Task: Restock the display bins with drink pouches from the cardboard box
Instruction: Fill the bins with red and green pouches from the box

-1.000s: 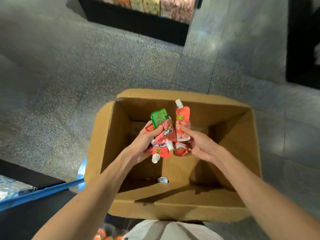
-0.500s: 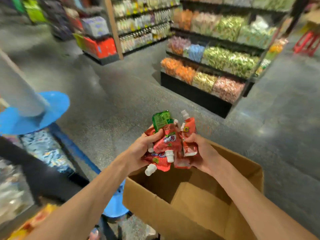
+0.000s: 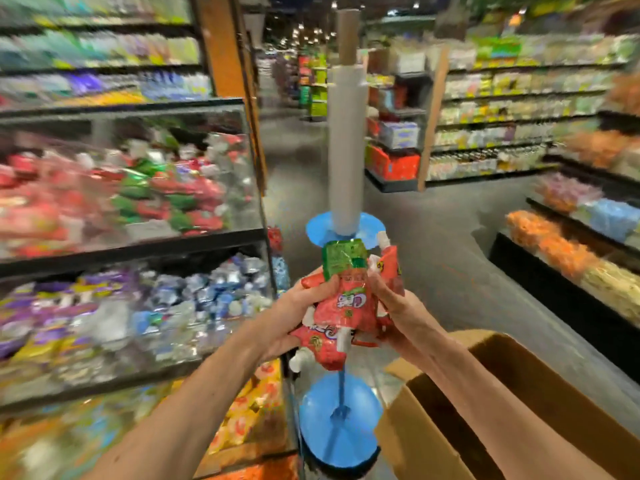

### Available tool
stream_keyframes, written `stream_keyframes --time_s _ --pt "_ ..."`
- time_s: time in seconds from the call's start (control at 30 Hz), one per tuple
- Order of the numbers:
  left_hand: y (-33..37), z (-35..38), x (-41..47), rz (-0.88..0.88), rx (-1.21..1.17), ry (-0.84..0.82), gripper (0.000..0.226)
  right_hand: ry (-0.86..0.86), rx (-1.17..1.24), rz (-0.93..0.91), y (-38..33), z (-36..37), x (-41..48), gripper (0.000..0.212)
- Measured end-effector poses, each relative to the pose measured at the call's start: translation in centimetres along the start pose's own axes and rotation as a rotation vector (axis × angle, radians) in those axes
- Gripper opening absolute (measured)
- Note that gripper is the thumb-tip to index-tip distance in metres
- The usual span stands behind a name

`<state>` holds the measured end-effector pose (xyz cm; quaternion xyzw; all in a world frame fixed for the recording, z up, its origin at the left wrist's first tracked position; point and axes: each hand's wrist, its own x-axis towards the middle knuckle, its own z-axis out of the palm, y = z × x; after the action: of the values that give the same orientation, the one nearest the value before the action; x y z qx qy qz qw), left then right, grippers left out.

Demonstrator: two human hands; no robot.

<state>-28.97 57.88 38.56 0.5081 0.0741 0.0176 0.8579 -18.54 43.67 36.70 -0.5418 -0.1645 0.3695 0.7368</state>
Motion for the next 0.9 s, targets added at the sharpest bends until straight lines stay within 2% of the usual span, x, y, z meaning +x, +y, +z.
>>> stream_keyframes --time_s 0.07,0.13,0.2,0.3,0.47,0.53,0.6,0.7,0.8,0.83,0.9 --pt "1.5 -2.7 -2.5 0.001 -0.01 0.096 0.038 -0.053 -0.013 0.042 1.1 3.8 1.2 0.083" --pt "2.8 -5.5 -4.9 -0.002 -0.037 0.157 0.033 -0.061 0.0 0.071 2.5 7.4 2.4 0.086" --pt "4.1 -8.5 -7.0 -0.002 -0.061 0.182 0.03 -0.065 0.005 0.066 3.8 10.9 3.8 0.075" --pt "5.9 -12.8 -9.6 0.021 -0.077 0.175 0.031 -0.047 -0.013 0.045 5.8 16.1 5.6 0.044" --pt "8.4 -18.0 -12.2 0.069 -0.018 0.238 0.036 0.047 -0.042 0.06 8.1 23.6 7.6 0.028" --pt "9.1 -19.9 -12.7 0.045 0.021 0.269 0.035 0.1 -0.064 0.066 9.2 25.4 8.4 0.032" --pt "9.9 -21.4 -13.0 0.009 0.07 0.287 0.033 0.12 -0.078 0.077 9.7 27.0 8.9 0.046" --pt "10.9 -23.4 -13.0 -0.04 0.145 0.276 0.034 0.034 -0.099 0.09 9.7 28.8 9.2 0.081" --pt "12.4 -24.2 -12.6 -0.068 0.24 0.268 0.036 -0.023 -0.126 0.068 9.3 29.4 9.8 0.1" --pt "13.0 -24.4 -12.1 -0.064 0.288 0.261 0.036 -0.056 -0.116 0.082 9.0 29.5 9.9 0.104" --pt "14.1 -24.6 -11.2 -0.045 0.401 0.215 0.035 -0.135 -0.047 0.098 8.3 29.4 10.2 0.09"
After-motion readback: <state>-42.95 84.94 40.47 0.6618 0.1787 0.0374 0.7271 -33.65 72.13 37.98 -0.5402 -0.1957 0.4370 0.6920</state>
